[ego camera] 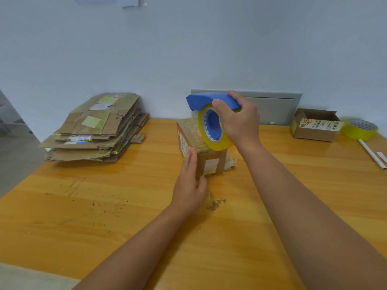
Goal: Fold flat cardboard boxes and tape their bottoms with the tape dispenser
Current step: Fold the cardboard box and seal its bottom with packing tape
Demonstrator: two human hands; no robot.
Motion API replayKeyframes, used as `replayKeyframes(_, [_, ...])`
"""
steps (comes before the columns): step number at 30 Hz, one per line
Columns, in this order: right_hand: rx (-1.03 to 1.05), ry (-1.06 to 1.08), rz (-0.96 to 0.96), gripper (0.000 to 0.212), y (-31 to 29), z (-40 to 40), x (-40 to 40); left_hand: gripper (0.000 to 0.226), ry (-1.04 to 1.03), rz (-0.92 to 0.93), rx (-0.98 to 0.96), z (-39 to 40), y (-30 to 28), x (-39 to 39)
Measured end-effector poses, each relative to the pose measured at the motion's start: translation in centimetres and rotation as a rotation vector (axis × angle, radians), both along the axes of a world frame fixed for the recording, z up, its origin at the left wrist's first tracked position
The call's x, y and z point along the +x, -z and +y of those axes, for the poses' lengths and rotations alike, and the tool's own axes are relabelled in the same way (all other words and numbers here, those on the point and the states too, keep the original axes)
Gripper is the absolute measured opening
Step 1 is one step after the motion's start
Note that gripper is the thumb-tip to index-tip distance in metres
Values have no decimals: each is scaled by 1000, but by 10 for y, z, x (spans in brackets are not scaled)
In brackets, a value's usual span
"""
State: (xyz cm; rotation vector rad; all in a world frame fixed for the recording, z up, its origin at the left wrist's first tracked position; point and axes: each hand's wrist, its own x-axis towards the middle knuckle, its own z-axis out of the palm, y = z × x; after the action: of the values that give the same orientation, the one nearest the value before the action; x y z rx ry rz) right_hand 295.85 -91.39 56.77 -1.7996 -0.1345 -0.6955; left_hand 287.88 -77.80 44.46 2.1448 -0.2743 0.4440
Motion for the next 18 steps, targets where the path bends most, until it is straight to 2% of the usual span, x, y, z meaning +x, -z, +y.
replayKeyframes(4, [2,-3,7,52,0,0,1,94,71,-24,80,0,0,-5])
replayKeyframes(6, [6,-5,6,52,0,-1,1,96,66,-16,117,-2,2,-3])
replayKeyframes(9, [8,-5,8,52,1,0,1,90,20,-4,188,-1,4,2])
replayKeyframes(12, [6,-6,16,51,0,1,2,80,-14,-20,151,1,5,1])
replayKeyframes(15, [9,-3,19,51,-1,1,0,64,-135,-165,100,2,-1,8])
replayKeyframes(18, [16,1,25,52,-2,-1,-4,49,-177,-286,190,4,-15,25])
